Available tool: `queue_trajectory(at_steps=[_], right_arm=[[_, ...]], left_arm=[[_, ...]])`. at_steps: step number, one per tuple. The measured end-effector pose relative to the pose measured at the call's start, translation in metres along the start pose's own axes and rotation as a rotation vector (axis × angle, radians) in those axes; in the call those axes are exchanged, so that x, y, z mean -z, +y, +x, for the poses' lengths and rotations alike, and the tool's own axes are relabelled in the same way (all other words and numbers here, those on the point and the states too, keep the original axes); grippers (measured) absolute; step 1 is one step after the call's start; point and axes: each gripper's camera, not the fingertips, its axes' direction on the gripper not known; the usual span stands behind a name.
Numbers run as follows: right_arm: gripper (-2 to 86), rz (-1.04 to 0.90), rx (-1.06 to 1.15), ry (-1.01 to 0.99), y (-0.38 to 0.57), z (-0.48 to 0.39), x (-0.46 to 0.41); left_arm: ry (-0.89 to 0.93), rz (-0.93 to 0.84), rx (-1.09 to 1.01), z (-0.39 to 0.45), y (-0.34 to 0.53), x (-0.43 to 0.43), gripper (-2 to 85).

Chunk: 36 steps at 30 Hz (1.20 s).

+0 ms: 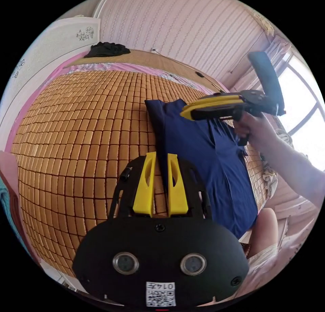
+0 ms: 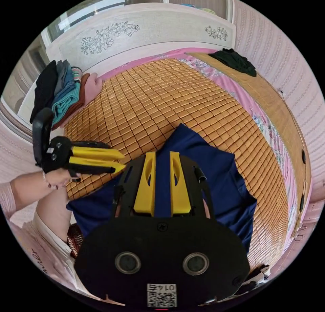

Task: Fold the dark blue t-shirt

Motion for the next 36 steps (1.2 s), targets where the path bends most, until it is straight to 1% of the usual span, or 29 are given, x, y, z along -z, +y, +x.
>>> queue_trajectory(at_steps=[4,6,7,10,12,14,15,17,18,19,20,21,22,24,27,28,31,33,34,36], right_arm=[[11.1,-0.111,-0.023,0.171,-0.058,-0.010,-0.030],[8.9,-0.230,-0.071,0.241,-0.068,-0.003,-0.048],[7.7,-0.208,-0.073,0.224,-0.068,-0.001,-0.045],[1.5,-0.082,-0.156,0.131,-0.054,0.013,-0.005],[1.1,0.072,-0.222,0.026,-0.021,0.024,0.041],[1.4,0.116,-0.284,-0.003,0.015,0.032,0.067],[1.8,0.119,-0.316,-0.011,0.040,0.037,0.078],[2.8,0.084,-0.322,0.007,0.074,0.042,0.084],[5.5,0.027,-0.335,0.035,0.091,0.046,0.082],[6.8,-0.007,-0.340,0.053,0.096,0.048,0.081],[9.9,-0.068,-0.349,0.074,0.102,0.051,0.079],[11.9,-0.101,-0.346,0.072,0.101,0.053,0.080],[12.4,-0.101,-0.342,0.065,0.099,0.053,0.082],[12.6,-0.037,-0.316,0.047,0.083,0.050,0.094],[11.6,0.022,-0.264,0.057,0.048,0.040,0.098],[11.5,0.024,-0.254,0.058,0.040,0.038,0.097],[11.3,0.003,-0.204,0.069,0.002,0.027,0.082],[10.9,-0.075,-0.199,0.152,-0.019,0.022,0.060],[10.2,-0.112,-0.189,0.157,-0.023,0.022,0.053],[6.3,-0.148,-0.184,0.097,-0.036,0.023,0.055]], left_arm=[[0.039,-0.010,0.040,-0.015,-0.007,-0.011,7.3],[0.004,-0.063,0.024,-0.020,-0.008,-0.023,7.1],[0.000,-0.086,0.020,-0.021,-0.008,-0.027,6.9],[-0.001,-0.075,-0.013,-0.029,-0.003,-0.027,6.3],[0.025,-0.081,-0.026,-0.033,0.000,-0.020,7.1],[0.085,-0.032,-0.087,-0.027,0.006,-0.007,6.9],[0.123,-0.011,-0.144,-0.021,0.011,0.001,6.9],[0.186,-0.028,-0.210,-0.015,0.017,0.004,6.8],[0.250,-0.062,-0.236,-0.014,0.019,0.003,6.7],[0.280,-0.079,-0.246,-0.014,0.020,0.002,6.7],[0.322,-0.100,-0.256,-0.016,0.020,0.001,6.6],[0.329,-0.106,-0.257,-0.018,0.019,0.001,6.5],[0.326,-0.105,-0.250,-0.020,0.018,0.002,6.5],[0.298,-0.096,-0.203,-0.030,0.011,0.003,6.4],[0.171,-0.096,-0.130,-0.041,0.001,-0.002,6.6],[0.159,-0.100,-0.118,-0.043,0.000,-0.004,6.9],[0.164,-0.114,-0.077,-0.044,-0.007,-0.013,8.8],[0.161,-0.110,-0.036,-0.047,-0.009,-0.020,8.5],[0.157,-0.123,-0.019,-0.050,-0.010,-0.024,8.2],[0.162,-0.171,0.017,-0.058,-0.009,-0.036,5.8]])
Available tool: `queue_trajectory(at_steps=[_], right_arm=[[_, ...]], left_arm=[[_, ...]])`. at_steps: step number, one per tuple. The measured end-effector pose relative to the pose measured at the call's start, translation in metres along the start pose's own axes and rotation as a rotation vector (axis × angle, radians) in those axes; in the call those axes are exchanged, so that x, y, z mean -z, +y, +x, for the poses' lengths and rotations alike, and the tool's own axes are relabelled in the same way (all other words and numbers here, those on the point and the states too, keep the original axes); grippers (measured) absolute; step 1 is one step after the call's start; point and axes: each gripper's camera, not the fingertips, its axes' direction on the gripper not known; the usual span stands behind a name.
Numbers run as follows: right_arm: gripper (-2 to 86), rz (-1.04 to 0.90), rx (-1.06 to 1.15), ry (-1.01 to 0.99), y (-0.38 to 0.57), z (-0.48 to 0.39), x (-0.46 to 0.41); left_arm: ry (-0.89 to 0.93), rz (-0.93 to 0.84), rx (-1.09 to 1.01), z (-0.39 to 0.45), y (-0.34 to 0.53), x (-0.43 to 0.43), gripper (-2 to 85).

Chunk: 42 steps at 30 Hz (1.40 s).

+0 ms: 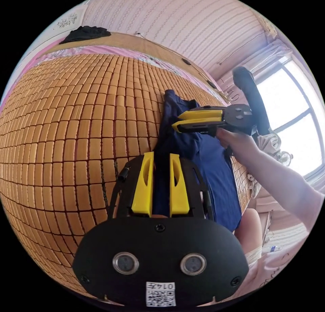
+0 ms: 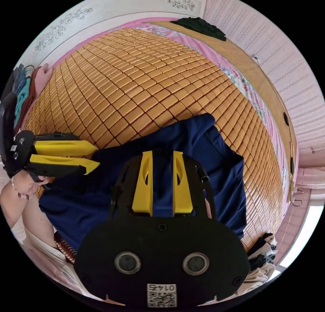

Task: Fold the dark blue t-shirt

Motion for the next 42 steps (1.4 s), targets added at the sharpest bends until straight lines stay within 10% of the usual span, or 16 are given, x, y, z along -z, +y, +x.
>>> queue_trajectory(at_steps=[25,36,42], right_arm=[[3.1,0.170,0.331,0.145,-0.100,-0.231,0.034],[3.2,0.585,0.248,0.192,0.152,-0.167,0.146],[9.1,0.194,0.149,0.114,0.331,-0.171,0.114]], left_arm=[[-0.224,0.179,0.203,-0.073,0.100,0.068,-0.8],[-0.216,0.165,0.101,-0.042,0.177,0.092,0.9],[-0.239,0.144,0.003,0.003,0.218,0.096,4.2]])
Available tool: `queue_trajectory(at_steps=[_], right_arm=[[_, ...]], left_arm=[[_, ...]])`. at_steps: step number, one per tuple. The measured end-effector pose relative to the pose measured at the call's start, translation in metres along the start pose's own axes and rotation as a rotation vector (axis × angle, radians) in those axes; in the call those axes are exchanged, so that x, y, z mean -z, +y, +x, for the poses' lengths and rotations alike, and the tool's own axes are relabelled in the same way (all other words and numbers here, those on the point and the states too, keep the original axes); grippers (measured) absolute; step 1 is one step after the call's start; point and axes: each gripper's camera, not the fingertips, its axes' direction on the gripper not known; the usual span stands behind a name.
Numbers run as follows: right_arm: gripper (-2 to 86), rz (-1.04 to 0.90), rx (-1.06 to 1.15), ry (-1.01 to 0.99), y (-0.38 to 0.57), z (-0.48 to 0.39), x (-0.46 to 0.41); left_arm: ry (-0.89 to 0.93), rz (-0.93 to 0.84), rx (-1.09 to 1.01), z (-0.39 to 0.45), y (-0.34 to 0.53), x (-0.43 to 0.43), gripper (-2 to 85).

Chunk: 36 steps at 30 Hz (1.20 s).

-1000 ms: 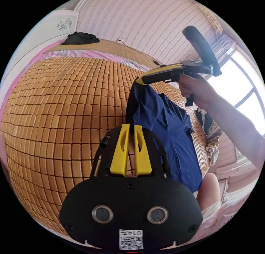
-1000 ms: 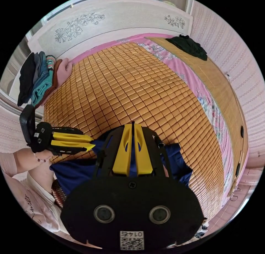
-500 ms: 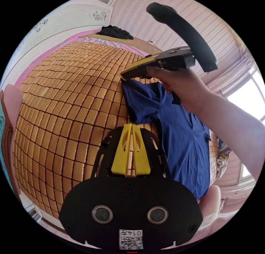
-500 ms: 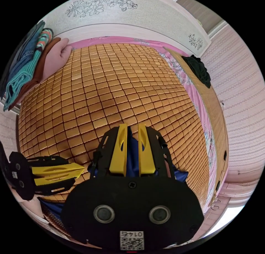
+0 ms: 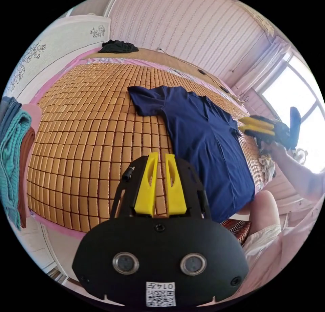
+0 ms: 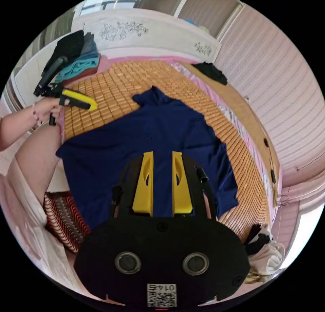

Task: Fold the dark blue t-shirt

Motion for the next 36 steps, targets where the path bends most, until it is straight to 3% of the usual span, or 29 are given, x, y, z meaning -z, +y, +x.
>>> queue_trajectory(at_steps=[6,13,17,24,36], right_arm=[[8.8,-0.056,-0.232,0.019,0.140,-0.017,0.040],[9.8,-0.035,-0.268,-0.050,0.176,-0.008,0.035],[10.5,0.047,-0.206,-0.154,0.130,-0.002,0.013],[10.9,0.192,-0.043,-0.204,-0.002,0.000,-0.023],[10.0,0.116,0.068,-0.237,-0.199,0.028,-0.128]], left_arm=[[-0.019,0.006,-0.073,0.044,-0.009,0.000,5.1],[-0.038,0.048,-0.024,0.053,0.002,0.005,5.8],[-0.015,0.001,0.014,0.037,0.016,-0.003,6.0],[-0.029,0.069,0.080,-0.007,0.006,0.002,6.4],[0.065,0.094,0.158,-0.061,-0.066,-0.049,8.1]])
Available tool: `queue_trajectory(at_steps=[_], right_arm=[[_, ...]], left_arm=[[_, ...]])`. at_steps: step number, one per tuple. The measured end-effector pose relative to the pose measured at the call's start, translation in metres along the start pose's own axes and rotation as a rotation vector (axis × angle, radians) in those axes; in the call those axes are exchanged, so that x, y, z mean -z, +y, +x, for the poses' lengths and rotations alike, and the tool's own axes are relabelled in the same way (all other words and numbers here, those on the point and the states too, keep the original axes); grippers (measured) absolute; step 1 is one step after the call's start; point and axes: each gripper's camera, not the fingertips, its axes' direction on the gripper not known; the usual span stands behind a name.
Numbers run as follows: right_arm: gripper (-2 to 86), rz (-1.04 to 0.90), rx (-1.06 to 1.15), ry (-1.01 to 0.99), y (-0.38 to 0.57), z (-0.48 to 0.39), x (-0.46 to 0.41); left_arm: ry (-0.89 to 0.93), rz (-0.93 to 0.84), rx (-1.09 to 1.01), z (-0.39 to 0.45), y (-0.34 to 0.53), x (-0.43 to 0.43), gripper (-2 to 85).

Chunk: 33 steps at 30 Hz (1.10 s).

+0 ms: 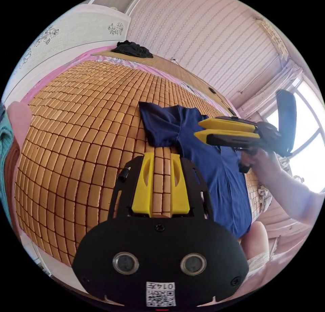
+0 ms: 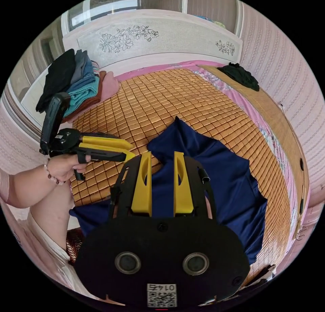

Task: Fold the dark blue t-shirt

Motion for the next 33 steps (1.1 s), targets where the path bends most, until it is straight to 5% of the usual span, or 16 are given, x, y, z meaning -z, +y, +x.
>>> queue_trajectory(at_steps=[13,19,28,31,33], right_arm=[[9.6,-0.169,-0.024,0.077,-0.090,0.034,-0.100],[0.3,-0.135,-0.069,0.078,-0.071,0.063,-0.096],[1.2,0.309,-0.400,-0.035,0.097,0.149,0.058],[3.0,0.273,-0.511,-0.047,0.196,0.160,0.062],[6.3,0.081,-0.620,-0.014,0.255,0.172,0.037]], left_arm=[[-0.090,-0.056,-0.009,-0.004,-0.030,-0.039,4.2],[-0.103,-0.067,-0.046,-0.001,-0.034,-0.039,0.2],[0.164,0.176,-0.457,0.076,-0.025,0.019,0.7],[0.212,0.116,-0.482,0.095,-0.003,0.013,5.0],[0.209,0.019,-0.461,0.096,0.009,-0.006,6.3]])
